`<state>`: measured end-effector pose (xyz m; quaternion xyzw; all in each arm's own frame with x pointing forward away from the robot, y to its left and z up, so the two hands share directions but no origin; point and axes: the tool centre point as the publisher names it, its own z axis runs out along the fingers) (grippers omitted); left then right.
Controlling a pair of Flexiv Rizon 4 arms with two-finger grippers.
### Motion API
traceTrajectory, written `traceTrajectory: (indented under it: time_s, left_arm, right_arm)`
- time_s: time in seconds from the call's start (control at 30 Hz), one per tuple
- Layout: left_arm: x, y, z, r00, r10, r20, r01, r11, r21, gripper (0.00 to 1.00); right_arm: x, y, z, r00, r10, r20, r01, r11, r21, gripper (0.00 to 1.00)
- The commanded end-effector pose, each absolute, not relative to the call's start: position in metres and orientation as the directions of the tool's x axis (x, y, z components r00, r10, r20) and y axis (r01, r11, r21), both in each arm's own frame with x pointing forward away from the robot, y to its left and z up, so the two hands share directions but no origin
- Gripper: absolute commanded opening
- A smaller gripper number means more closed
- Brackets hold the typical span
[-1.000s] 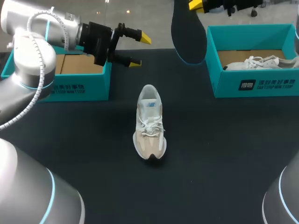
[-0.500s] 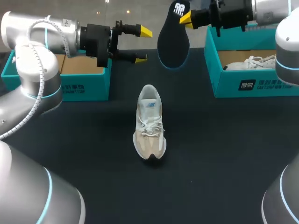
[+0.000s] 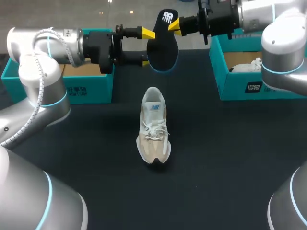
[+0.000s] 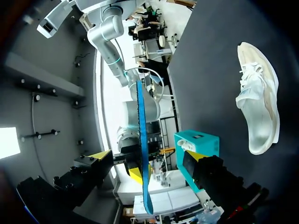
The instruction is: Take the shoe out of the shoebox, open the shoe tongue, remove and reinsert the insole, then place the shoe into the shoebox
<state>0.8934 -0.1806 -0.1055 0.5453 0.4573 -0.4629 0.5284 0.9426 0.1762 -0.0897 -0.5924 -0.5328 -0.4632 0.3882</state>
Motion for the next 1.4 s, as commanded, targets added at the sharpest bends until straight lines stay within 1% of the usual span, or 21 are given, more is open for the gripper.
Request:
traceTrajectory:
  time_s: [0.03,0.07,0.1,0.13,0.17,0.2,0.23,0.27,0.33,0.4,0.8,0.83,0.9,0.93,1.0,1.03,1.2,1.23,1.27,1.3,1.4]
  left_arm:
    - [0.893,-0.184,-0.105,0.159,0.001,-0.987,0.987,-0.024,0.159,1.00]
    - [0.893,-0.184,-0.105,0.160,-0.002,-0.987,0.987,-0.023,0.160,1.00]
    - [0.892,-0.184,-0.105,0.159,-0.005,-0.987,0.987,-0.022,0.159,0.96]
    - [0.892,-0.185,-0.106,0.158,-0.007,-0.987,0.987,-0.021,0.158,0.87]
    - [0.892,-0.185,-0.106,0.157,-0.008,-0.988,0.987,-0.019,0.158,0.69]
    - [0.892,-0.185,-0.106,0.156,-0.009,-0.988,0.988,-0.017,0.157,0.55]
    - [0.892,-0.185,-0.107,0.156,-0.009,-0.988,0.988,-0.016,0.156,0.51]
    - [0.892,-0.185,-0.107,0.155,-0.009,-0.988,0.988,-0.015,0.155,0.50]
    - [0.893,-0.183,-0.108,0.156,-0.006,-0.988,0.988,-0.007,0.156,0.53]
    - [0.894,-0.182,-0.108,0.159,-0.007,-0.987,0.987,0.001,0.159,0.49]
    - [0.893,-0.185,-0.108,0.158,-0.024,-0.987,0.987,-0.009,0.158,0.40]
    - [0.893,-0.185,-0.108,0.157,-0.024,-0.987,0.988,-0.010,0.157,0.36]
    - [0.893,-0.187,-0.110,0.153,-0.022,-0.988,0.988,-0.012,0.154,0.25]
    - [0.894,-0.187,-0.110,0.151,-0.022,-0.988,0.988,-0.012,0.152,0.17]
    - [0.894,-0.187,-0.111,0.148,-0.022,-0.989,0.989,-0.008,0.148,0.05]
    - [0.894,-0.187,-0.111,0.148,-0.023,-0.989,0.989,-0.006,0.148,0.00]
    - [0.895,-0.189,-0.112,0.149,-0.022,-0.989,0.989,-0.001,0.149,0.00]
    - [0.896,-0.189,-0.112,0.149,-0.022,-0.989,0.989,0.000,0.149,0.00]
    - [0.896,-0.189,-0.112,0.149,-0.023,-0.988,0.989,0.001,0.150,0.00]
    - [0.895,-0.190,-0.112,0.150,-0.025,-0.988,0.989,0.001,0.150,0.00]
    - [0.895,-0.189,-0.111,0.152,-0.024,-0.988,0.988,0.005,0.152,0.00]
  right_arm:
    - [0.947,0.183,-0.091,0.006,0.276,0.961,0.992,-0.122,0.029,0.00]
    - [0.946,0.183,-0.091,0.007,0.275,0.961,0.992,-0.121,0.028,0.00]
    - [0.946,0.184,-0.092,0.009,0.275,0.961,0.992,-0.121,0.026,0.00]
    - [0.945,0.184,-0.093,0.011,0.274,0.962,0.992,-0.121,0.024,0.00]
    - [0.945,0.184,-0.093,0.012,0.274,0.962,0.992,-0.121,0.022,0.00]
    - [0.945,0.184,-0.093,0.013,0.273,0.962,0.992,-0.122,0.021,0.00]
    - [0.944,0.184,-0.093,0.014,0.273,0.962,0.992,-0.122,0.020,0.00]
    - [0.943,0.184,-0.094,0.015,0.272,0.962,0.992,-0.122,0.019,0.00]
    - [0.941,0.183,-0.093,0.017,0.274,0.961,0.993,-0.118,0.017,0.00]
    - [0.939,0.183,-0.094,0.017,0.274,0.961,0.993,-0.116,0.016,0.00]
    - [0.932,0.183,-0.097,0.028,0.274,0.961,0.992,-0.128,0.008,0.00]
    - [0.932,0.183,-0.098,0.027,0.274,0.961,0.992,-0.129,0.009,0.00]
    - [0.932,0.184,-0.098,0.024,0.274,0.961,0.992,-0.125,0.011,0.00]
    - [0.932,0.184,-0.098,0.023,0.275,0.961,0.992,-0.124,0.011,0.00]
    - [0.932,0.185,-0.097,0.023,0.274,0.962,0.992,-0.123,0.012,0.00]
    - [0.931,0.185,-0.097,0.022,0.274,0.962,0.992,-0.122,0.012,0.00]
    - [0.928,0.186,-0.097,0.017,0.269,0.963,0.992,-0.124,0.017,0.00]
    - [0.928,0.186,-0.096,0.014,0.266,0.964,0.991,-0.130,0.022,0.13]
    - [0.927,0.185,-0.096,0.012,0.264,0.964,0.990,-0.139,0.025,0.76]
    - [0.927,0.184,-0.095,0.001,0.260,0.966,0.988,-0.152,0.040,1.00]
    - [0.924,0.178,-0.091,-0.020,0.246,0.969,0.984,-0.166,0.062,1.00]
